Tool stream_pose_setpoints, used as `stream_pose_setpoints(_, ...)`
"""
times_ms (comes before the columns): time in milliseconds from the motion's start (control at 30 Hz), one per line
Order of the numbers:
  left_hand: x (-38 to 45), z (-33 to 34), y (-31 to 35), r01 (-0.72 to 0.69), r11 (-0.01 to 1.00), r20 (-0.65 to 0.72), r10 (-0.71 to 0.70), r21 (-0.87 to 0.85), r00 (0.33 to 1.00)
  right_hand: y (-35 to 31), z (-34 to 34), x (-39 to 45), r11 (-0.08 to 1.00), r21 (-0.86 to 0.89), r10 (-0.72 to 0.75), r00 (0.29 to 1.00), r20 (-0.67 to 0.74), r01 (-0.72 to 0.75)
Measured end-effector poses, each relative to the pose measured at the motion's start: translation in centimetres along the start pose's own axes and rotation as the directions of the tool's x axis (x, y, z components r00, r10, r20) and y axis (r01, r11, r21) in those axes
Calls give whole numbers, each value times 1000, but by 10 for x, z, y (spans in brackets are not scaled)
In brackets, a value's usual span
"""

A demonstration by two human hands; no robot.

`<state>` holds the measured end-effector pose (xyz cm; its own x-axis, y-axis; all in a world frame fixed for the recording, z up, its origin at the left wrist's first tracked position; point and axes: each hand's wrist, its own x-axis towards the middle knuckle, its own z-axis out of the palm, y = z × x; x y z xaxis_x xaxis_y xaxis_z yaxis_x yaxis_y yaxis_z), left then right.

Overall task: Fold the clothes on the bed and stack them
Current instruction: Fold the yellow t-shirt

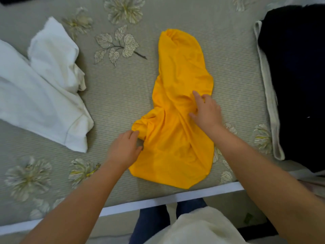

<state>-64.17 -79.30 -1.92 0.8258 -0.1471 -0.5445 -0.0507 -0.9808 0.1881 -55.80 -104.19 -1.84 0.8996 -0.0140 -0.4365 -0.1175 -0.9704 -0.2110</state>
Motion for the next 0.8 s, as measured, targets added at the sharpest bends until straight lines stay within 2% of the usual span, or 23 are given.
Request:
stream_pose_setpoints(100, 11, -10, 14, -47, 990, -185, 22, -134, 983, -7, -3, 16, 1000, -10, 12, 999, -37, -13)
stream_pose_setpoints(167, 17, -14, 21, -93, 979, -243, 47, -180, 969, 3, -8, 4, 993, 47, -105, 993, -54, 108)
stream_pose_setpoints(200, 20, -13, 23, -102, 977, -246, 54, -186, 968, 10, -11, -11, 977, 81, -198, 980, -7, 198)
stream_pose_setpoints(267, 27, -10, 30, -83, 980, -197, 46, -182, 979, 33, -11, -48, 923, 142, -379, 908, 178, 358)
stream_pose_setpoints(333, 33, -1, 39, -18, 990, -80, 6, -142, 997, 61, -8, -88, 903, 126, -423, 805, 417, 410)
stream_pose_setpoints(400, 36, 10, 48, -1, 998, 37, 3, -59, 999, 89, -1, -117, 936, 77, -320, 742, 589, 343)
stream_pose_setpoints(433, 35, 14, 53, -18, 999, 71, 20, -27, 997, 101, 2, -126, 961, 70, -252, 744, 618, 267)
stream_pose_setpoints(500, 33, 19, 58, -33, 997, 57, 37, -72, 998, 118, 3, -134, 984, 174, -116, 831, 544, 23)
stream_pose_setpoints(533, 32, 18, 56, -16, 992, 21, 19, -127, 1000, 121, 0, -133, 948, 290, -23, 878, 477, -132)
stream_pose_setpoints(600, 28, 9, 48, 4, 973, -76, -22, -229, 997, 118, -15, -125, 743, 576, 102, 908, 406, -342)
stream_pose_setpoints(633, 26, 3, 40, -16, 970, -120, -13, -243, 993, 112, -26, -119, 589, 710, 87, 904, 417, -385)
stream_pose_setpoints(700, 19, -13, 21, -52, 984, -141, 28, -172, 990, 87, -50, -103, 241, 883, -72, 900, 430, -402)
stream_pose_setpoints(733, 15, -20, 10, -44, 990, -124, 28, -131, 992, 72, -63, -90, 71, 921, -141, 910, 389, -383)
stream_pose_setpoints(800, 6, -33, -13, -7, 999, -140, 1, -44, 990, 39, -85, -56, -196, 941, -129, 958, 255, -277)
